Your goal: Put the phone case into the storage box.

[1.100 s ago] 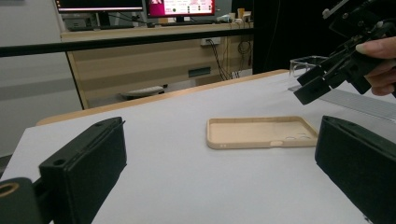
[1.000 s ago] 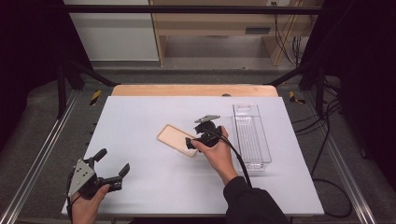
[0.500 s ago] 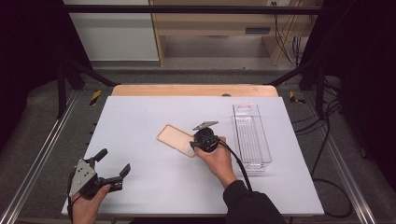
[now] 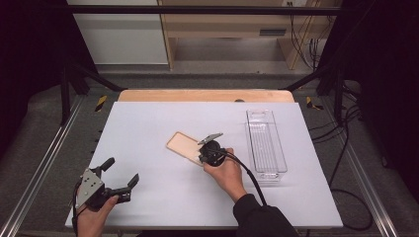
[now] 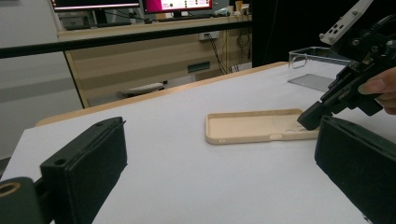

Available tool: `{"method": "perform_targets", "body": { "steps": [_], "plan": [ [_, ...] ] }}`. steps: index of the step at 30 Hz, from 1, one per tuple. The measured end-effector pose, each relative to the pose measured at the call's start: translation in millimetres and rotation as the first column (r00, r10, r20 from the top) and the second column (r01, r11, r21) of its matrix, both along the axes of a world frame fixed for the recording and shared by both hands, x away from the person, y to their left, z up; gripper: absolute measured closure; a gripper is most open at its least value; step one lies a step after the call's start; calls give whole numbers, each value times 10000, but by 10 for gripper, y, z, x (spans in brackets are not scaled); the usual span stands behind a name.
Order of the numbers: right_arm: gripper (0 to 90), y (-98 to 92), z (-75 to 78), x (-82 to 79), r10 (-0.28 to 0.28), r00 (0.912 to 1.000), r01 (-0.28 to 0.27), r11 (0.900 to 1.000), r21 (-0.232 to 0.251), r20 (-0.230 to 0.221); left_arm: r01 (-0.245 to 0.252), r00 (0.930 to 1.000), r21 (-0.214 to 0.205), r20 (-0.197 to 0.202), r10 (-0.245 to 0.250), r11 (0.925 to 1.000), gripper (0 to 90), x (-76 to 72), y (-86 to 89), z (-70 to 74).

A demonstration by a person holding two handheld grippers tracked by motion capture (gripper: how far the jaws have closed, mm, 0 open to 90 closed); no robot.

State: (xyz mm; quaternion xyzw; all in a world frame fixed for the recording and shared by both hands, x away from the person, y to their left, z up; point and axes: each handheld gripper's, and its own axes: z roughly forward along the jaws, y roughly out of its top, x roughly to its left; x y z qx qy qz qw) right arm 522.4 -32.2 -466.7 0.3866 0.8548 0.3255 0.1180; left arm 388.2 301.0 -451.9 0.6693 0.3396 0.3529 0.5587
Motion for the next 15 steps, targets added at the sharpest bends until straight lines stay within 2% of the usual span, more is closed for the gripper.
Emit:
{"method": "perform_targets", "body": {
  "steps": [3, 8, 11, 15],
  "plan": [
    [900, 22, -4, -22, 142, 9998, -147, 9993, -347, -147, 49, 10000, 21, -17, -49, 10000, 19, 1, -10, -2],
    [900, 18, 21, -107, 421, 9985, -440, 9974, -566, -339, 46, 10000, 1, -19, -46, 10000, 19, -2, -7, -2],
    [900, -17, 20, -152, 484, 9981, -506, 9970, -592, -373, 52, 10000, 4, -29, -52, 10000, 19, -3, -8, -2],
    [900, -110, 23, -292, 513, 9971, -544, 9971, -540, -568, 86, 10000, 27, -24, -85, 10000, 19, -7, -18, 0]
  ]
}}
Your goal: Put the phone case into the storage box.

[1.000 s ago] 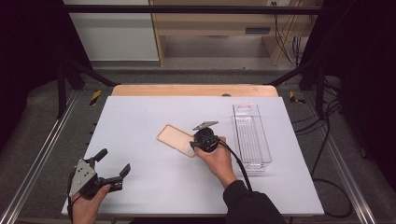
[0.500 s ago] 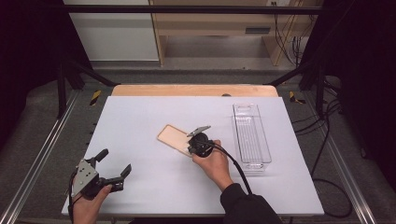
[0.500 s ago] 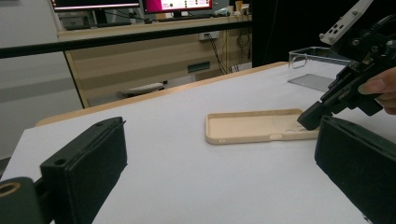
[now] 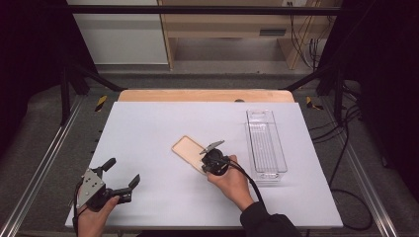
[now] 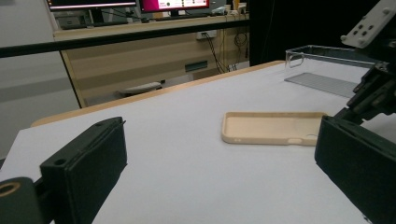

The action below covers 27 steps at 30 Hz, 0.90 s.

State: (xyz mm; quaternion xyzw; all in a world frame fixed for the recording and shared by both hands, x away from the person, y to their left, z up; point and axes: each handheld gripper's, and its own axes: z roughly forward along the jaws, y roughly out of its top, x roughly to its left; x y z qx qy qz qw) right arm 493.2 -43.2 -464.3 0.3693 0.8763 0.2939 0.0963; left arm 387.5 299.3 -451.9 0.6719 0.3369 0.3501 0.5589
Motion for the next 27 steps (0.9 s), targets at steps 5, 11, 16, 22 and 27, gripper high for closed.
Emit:
{"method": "perform_targets", "body": {
  "steps": [5, 11, 16, 22, 27],
  "plan": [
    [900, -88, -25, -156, 123, 9999, -122, 9999, 115, -29, -3, 10000, 26, -8, 3, 10000, 19, 2, -1, -3],
    [900, -235, -49, -407, 239, 9997, -240, 9990, 388, 34, 21, 10000, 50, -27, -20, 10000, 19, 1, -12, -5],
    [900, -344, -58, -596, 381, 9993, -379, 9979, 522, -18, 25, 10000, 78, -34, -25, 10000, 19, 0, -15, -6],
    [900, -436, -66, -762, 501, 9987, -499, 9968, 632, -22, 50, 10000, 134, -41, -50, 9999, 20, -2, -22, -7],
    [900, -498, -67, -859, 581, 9983, -572, 9960, 686, -106, 75, 10000, 164, -57, -74, 9998, 20, -2, -26, -9]
  ]
}}
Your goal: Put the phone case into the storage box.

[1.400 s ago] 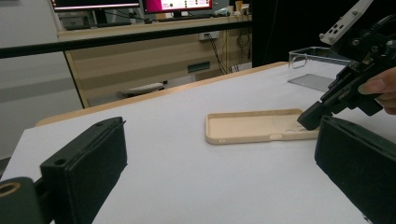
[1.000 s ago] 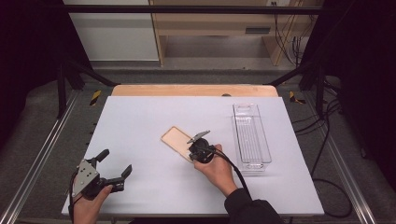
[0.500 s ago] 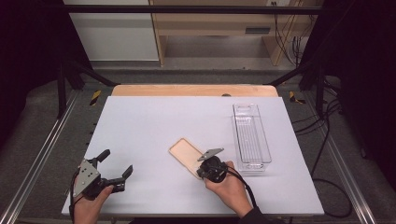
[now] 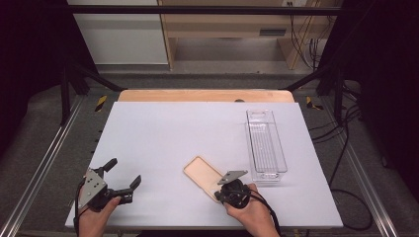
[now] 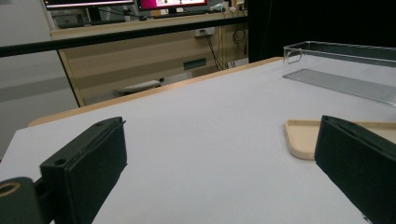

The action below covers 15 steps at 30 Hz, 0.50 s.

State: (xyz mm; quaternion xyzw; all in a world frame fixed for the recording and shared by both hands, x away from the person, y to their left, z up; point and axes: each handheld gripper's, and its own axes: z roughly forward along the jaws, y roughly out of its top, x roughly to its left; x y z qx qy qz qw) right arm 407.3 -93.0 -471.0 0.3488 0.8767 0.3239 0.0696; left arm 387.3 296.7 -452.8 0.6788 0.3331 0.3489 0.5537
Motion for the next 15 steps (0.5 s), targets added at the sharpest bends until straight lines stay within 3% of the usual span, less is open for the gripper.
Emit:
{"method": "perform_targets", "body": {
  "steps": [8, 11, 15],
  "plan": [
    [893, -75, -10, -78, 210, 9998, -210, 9998, 32, 17, 103, 9999, -65, -76, -104, 9999, 21, 5, -12, -7],
    [752, -92, -7, -75, 251, 9986, -257, 9996, 134, 458, 64, 9999, -89, -107, -65, 9999, 22, 4, -3, -8],
    [475, -97, 58, -126, 409, 9871, -557, 9942, 925, 1549, 69, 9999, -91, -120, -71, 9999, 22, 7, -3, -10]
  ]
}}
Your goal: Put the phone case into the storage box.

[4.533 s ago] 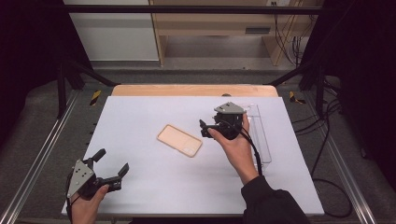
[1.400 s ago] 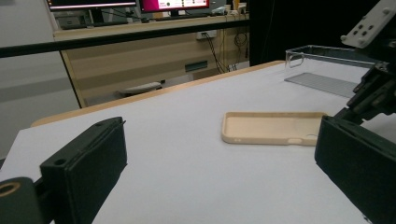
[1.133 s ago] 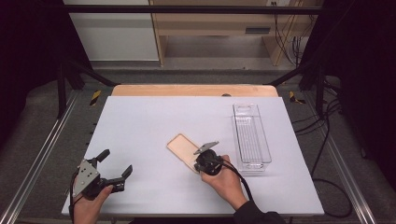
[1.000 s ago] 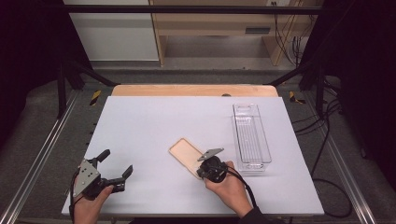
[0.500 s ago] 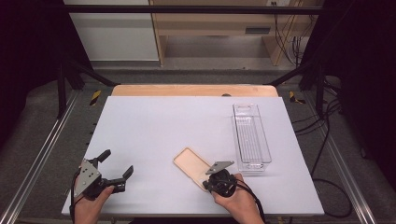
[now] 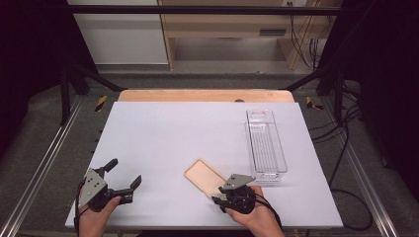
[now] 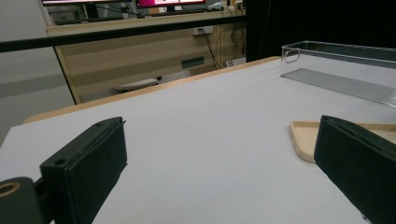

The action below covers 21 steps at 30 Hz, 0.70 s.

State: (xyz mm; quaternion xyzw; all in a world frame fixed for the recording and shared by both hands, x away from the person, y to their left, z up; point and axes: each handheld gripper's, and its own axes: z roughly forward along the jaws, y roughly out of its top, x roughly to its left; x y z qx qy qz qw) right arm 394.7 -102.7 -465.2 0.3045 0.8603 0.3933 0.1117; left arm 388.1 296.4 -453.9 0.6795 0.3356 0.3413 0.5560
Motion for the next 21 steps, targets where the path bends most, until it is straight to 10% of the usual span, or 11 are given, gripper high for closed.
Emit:
{"method": "perform_targets", "body": {
  "steps": [6, 21],
  "plan": [
    [143, -18, -27, 58, -781, 9943, 780, 9969, 43, 721, 80, 10000, 99, -3, -80, 9999, 22, -3, -17, 0],
    [60, -6, -229, 197, -680, 9976, 678, 9976, -130, -122, 182, 9998, 168, -20, -182, 9997, 22, -2, -32, -2]
  ]
}}
